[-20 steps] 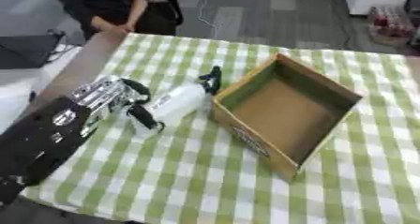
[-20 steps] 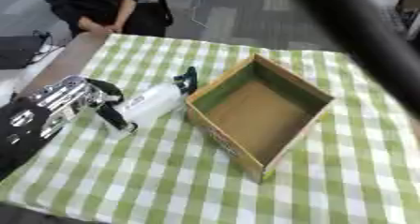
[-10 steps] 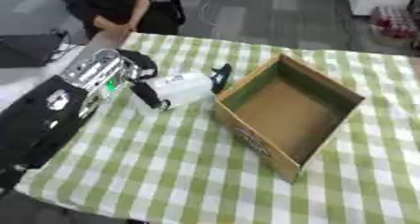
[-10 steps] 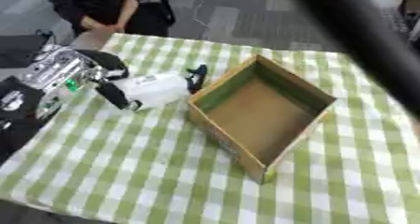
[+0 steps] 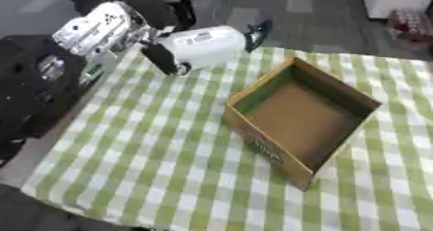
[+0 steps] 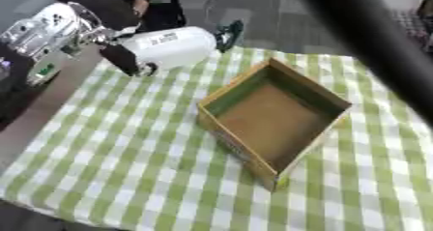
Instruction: Pick up objects on the table and place them in the box.
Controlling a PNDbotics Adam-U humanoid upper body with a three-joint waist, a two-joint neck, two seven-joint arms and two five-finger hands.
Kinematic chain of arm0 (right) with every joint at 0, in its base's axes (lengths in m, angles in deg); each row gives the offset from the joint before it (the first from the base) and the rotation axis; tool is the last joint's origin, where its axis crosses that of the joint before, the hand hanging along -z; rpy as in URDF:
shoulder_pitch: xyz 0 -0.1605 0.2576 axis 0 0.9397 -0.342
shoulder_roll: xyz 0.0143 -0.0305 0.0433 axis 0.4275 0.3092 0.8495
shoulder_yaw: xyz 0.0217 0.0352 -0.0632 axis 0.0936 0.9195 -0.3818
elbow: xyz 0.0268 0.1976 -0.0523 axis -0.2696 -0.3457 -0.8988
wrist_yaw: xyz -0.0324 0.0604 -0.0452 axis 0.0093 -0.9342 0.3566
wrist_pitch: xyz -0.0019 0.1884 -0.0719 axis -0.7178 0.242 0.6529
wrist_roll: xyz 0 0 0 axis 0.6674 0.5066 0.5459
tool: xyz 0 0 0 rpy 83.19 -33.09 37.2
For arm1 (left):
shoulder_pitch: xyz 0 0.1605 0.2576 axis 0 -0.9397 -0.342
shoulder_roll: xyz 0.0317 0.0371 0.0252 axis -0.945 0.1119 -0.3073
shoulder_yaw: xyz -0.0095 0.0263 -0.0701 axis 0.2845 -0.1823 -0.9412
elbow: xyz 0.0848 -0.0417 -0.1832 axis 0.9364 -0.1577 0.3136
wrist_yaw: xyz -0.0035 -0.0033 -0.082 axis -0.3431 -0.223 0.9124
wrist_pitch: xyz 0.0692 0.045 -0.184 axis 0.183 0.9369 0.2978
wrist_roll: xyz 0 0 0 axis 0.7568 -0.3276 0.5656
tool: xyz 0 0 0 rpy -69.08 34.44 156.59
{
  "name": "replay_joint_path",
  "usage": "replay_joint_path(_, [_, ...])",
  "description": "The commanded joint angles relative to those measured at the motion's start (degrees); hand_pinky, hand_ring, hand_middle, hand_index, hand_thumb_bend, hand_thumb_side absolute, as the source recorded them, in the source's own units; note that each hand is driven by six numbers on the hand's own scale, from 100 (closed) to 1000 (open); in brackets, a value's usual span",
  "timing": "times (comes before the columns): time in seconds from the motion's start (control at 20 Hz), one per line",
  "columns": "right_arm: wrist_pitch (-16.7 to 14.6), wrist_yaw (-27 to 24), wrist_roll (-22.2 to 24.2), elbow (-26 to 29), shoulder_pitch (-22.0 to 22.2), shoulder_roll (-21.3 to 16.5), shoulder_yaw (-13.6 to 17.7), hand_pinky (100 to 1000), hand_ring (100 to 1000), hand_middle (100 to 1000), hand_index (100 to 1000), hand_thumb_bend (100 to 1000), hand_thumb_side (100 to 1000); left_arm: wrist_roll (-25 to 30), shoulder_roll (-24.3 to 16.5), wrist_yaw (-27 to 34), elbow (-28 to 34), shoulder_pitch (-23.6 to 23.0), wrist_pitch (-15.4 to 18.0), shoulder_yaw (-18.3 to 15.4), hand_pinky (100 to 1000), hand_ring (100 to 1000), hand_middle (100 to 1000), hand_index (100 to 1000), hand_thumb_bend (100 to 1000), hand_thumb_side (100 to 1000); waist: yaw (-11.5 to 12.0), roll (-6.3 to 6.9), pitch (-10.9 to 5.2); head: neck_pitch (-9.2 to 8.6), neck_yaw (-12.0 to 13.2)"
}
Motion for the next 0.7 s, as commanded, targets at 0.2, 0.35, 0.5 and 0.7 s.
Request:
replay_joint_path(0.2, [0.3, 0.0, 0.1, 0.8, -0.8, -1.3, -0.1, 438, 575, 574, 844, 352, 969, -7.9, -2.2, 1.2, 0.6, 4.4, 5.4, 2.7, 100, 100, 100, 196, 100, 768, -0.6, 0.1, -0.6, -0.21, 0.9])
replay_joint_path(0.35, [0.4, -0.2, 0.2, 0.8, -1.1, -1.3, -0.2, 439, 575, 574, 843, 353, 968, -11.2, -2.0, 3.8, 0.4, 6.3, 9.7, 4.8, 100, 100, 100, 195, 100, 771, -1.0, 0.2, -0.64, -0.21, 1.0])
replay_joint_path(0.5, [0.5, -0.5, 0.3, 0.8, -1.4, -1.3, -0.2, 439, 575, 574, 843, 354, 967, -13.7, -1.8, 6.5, -0.3, 7.9, 13.5, 6.5, 100, 100, 100, 195, 100, 773, -1.2, 0.29, -0.65, -0.21, 1.1])
replay_joint_path(0.7, [0.6, -0.8, 0.4, 0.8, -1.8, -1.2, -0.3, 440, 576, 575, 843, 357, 965, -16.0, -1.4, 10.9, -2.3, 9.9, 18.5, 8.8, 100, 100, 100, 196, 100, 783, -1.7, 0.41, -0.64, -0.21, 1.0])
